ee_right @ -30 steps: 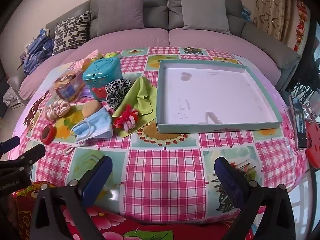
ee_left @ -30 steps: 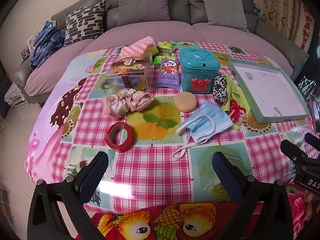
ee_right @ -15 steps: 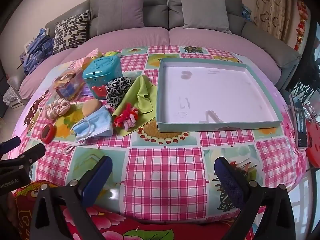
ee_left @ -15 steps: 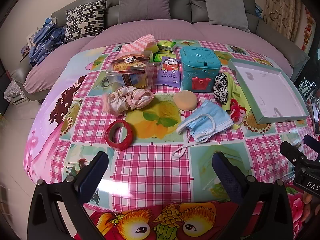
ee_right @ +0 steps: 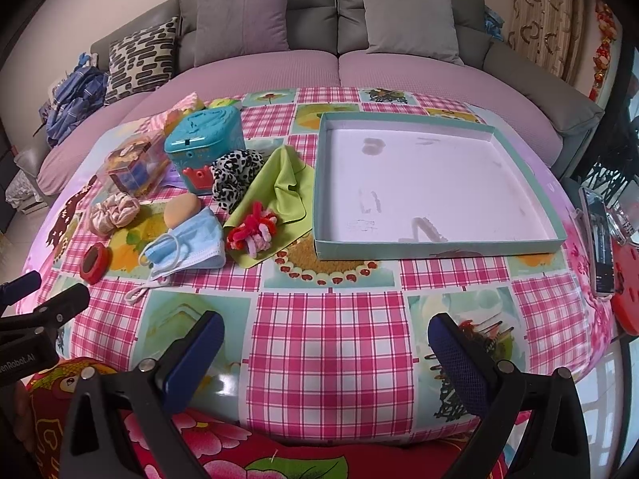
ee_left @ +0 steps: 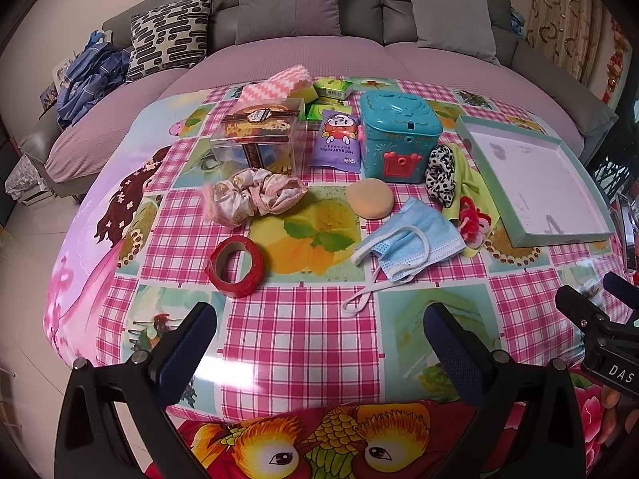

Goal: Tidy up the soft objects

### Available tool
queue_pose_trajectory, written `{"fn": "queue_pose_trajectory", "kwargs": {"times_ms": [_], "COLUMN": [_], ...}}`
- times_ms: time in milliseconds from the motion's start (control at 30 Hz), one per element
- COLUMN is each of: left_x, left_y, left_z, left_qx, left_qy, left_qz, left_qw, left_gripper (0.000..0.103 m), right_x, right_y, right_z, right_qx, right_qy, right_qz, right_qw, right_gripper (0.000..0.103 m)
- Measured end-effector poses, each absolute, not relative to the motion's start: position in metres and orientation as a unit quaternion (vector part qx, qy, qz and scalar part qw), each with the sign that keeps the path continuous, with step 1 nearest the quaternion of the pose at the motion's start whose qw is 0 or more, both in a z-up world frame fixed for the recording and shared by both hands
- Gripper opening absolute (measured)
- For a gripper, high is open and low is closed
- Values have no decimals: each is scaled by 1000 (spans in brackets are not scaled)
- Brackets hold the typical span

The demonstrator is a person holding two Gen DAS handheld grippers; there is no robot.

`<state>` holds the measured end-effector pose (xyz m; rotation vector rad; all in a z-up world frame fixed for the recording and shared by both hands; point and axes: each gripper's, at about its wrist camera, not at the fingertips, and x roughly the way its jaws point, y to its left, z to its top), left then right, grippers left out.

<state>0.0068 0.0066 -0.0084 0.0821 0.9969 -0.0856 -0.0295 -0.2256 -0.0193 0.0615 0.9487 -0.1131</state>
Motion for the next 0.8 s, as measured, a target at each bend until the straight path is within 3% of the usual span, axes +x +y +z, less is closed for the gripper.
{"fn": "queue_pose_trajectory", "kwargs": {"times_ms": [800], "left_x": [8], "left_y": [8], "left_z": [-10], "left_qx": [33], "left_qy": [483], "left_qz": [-43], "left_qw": [874], "left_gripper": [103], "right_x": [-30], "right_y": [-225], "right_z": [-21], "right_qx": [28], "right_qy": [458], "right_qz": [-53], "right_qw": [887], "right_gripper": [103]}}
